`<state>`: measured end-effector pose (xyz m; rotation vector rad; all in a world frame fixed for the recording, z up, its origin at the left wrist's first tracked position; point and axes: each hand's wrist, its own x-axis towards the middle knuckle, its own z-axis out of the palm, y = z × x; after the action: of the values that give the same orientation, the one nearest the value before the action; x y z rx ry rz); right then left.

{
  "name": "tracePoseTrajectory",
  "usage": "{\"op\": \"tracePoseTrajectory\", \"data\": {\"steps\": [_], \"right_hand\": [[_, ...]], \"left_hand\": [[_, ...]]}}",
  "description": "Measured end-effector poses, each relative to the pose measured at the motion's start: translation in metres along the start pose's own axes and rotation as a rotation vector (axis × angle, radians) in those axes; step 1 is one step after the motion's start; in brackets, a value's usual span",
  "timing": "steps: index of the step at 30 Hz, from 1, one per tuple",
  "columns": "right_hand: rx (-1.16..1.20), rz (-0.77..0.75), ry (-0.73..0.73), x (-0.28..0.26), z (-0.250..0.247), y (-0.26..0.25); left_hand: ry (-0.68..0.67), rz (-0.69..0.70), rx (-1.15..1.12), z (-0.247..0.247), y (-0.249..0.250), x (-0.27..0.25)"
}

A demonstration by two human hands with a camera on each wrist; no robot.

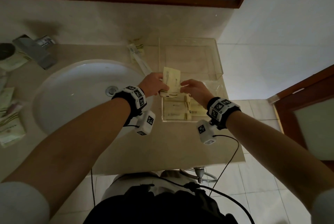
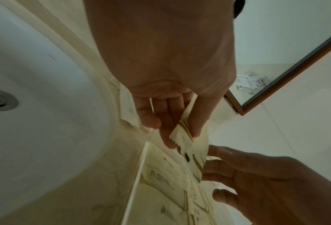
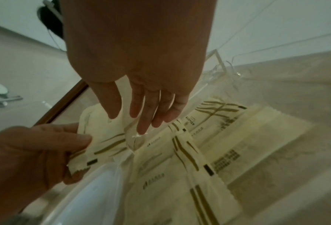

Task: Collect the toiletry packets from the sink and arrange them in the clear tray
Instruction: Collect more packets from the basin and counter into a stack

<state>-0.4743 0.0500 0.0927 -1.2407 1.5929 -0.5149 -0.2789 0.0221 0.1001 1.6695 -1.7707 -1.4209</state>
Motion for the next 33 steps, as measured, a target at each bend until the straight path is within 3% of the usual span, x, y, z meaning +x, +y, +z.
{"op": "tracePoseTrajectory", "data": {"steps": [6, 11, 14, 18, 23, 25, 27, 29, 33], "right_hand": [[0.12, 0.001, -0.02, -0.01, -0.021, 0.002], [0.111, 0.071, 0.063, -0.012, -0.039, 0.019], [-0.021, 0.142, 0.148, -0.01, -0.05, 0.03], [-0.275, 0.281, 0.133, -0.007, -0.055, 0.042], [-0.248, 0.299, 0.174, -0.005, -0.049, 0.046], [-0.361, 0.231, 0.104, -0.002, -0.048, 0.052], [-0.265, 0.305, 0.142, 0.004, -0.047, 0.049], [-0.403, 0.297, 0.136, 0.01, -0.045, 0.052], [-0.422, 0.343, 0.187, 0.009, -0.041, 0.051]], "left_hand": [[-0.103, 0.065, -0.001, 0.023, 0.025, 0.004], [-0.153, 0.012, 0.044, 0.041, 0.031, 0.009], [-0.134, -0.009, 0.075, 0.046, 0.03, 0.012], [-0.088, -0.02, 0.098, 0.049, 0.028, 0.016], [-0.088, -0.014, 0.099, 0.051, 0.027, 0.021], [-0.083, -0.006, 0.093, 0.051, 0.027, 0.022], [-0.067, -0.001, 0.078, 0.051, 0.025, 0.022], [-0.056, 0.005, 0.073, 0.049, 0.024, 0.023], [-0.039, 0.007, 0.068, 0.049, 0.021, 0.024]]}}
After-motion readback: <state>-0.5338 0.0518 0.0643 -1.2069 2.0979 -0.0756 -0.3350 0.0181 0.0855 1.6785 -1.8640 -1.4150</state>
